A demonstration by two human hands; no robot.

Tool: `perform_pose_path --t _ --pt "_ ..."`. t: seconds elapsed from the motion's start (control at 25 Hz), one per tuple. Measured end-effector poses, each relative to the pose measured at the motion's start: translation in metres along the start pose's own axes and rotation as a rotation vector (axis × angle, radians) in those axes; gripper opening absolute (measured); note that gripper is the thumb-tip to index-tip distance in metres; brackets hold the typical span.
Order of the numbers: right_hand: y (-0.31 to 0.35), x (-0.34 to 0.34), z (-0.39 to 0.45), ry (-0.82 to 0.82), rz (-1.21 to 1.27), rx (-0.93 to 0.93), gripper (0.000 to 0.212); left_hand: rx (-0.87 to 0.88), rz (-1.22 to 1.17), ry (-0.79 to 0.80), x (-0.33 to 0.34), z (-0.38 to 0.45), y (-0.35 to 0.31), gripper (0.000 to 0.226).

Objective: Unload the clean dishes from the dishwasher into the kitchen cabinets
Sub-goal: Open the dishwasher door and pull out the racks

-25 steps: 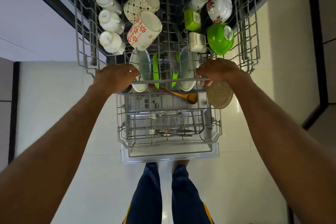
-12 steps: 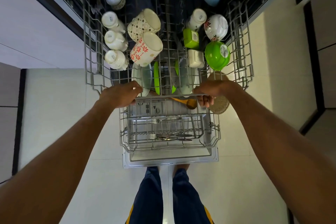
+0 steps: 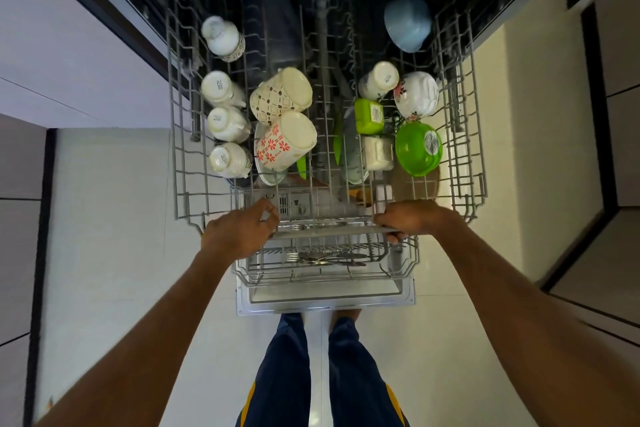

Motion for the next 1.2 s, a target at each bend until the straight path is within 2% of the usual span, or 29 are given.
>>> perform_pose_path --t 0.12,0.24,0.4,0.56,0.92,1.04,1.2 --pt "-0.011 0.019 0.002 -0.01 -0.119 0.012 0.062 -0.034 0.003 0.012 0.013 -0.014 0.004 0.032" --pt "-0.015 0.044 -0.01 0.015 -0.161 -0.002 0.062 -0.022 0.025 0.029 0.033 -0.034 -0.003 0.039" --pt "-0.02 0.077 -0.023 0.011 -0.274 -0.023 0.062 -0.046 0.026 0.022 0.06 -0.056 0.0 0.037" --pt "-0.029 0.101 -0.033 0.031 -0.16 0.061 0.066 -0.045 0.009 0.006 0.085 -0.07 0.008 0.032" --pt "-0.032 0.121 -0.031 0.043 -0.154 0.067 0.068 -0.054 0.032 -0.033 0.085 -0.083 0.009 0.024" --pt "-0.034 0.118 -0.027 -0.033 -0.169 0.073 0.061 -0.06 0.021 -0.029 0.086 -0.081 0.01 0.024" --pt "-0.04 0.109 -0.022 -0.255 -0.145 0.063 0.053 -0.066 0.044 -0.085 0.084 -0.08 0.01 0.024"
Point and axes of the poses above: each hand's wrist, its own z-axis towards the middle knuckle, its own x-axis out of the palm, y = z × x, the point moved 7 cm from there along z, towards the middle knuckle, and after that the axes turned 8 degrees about x, right-handed, at the moved point
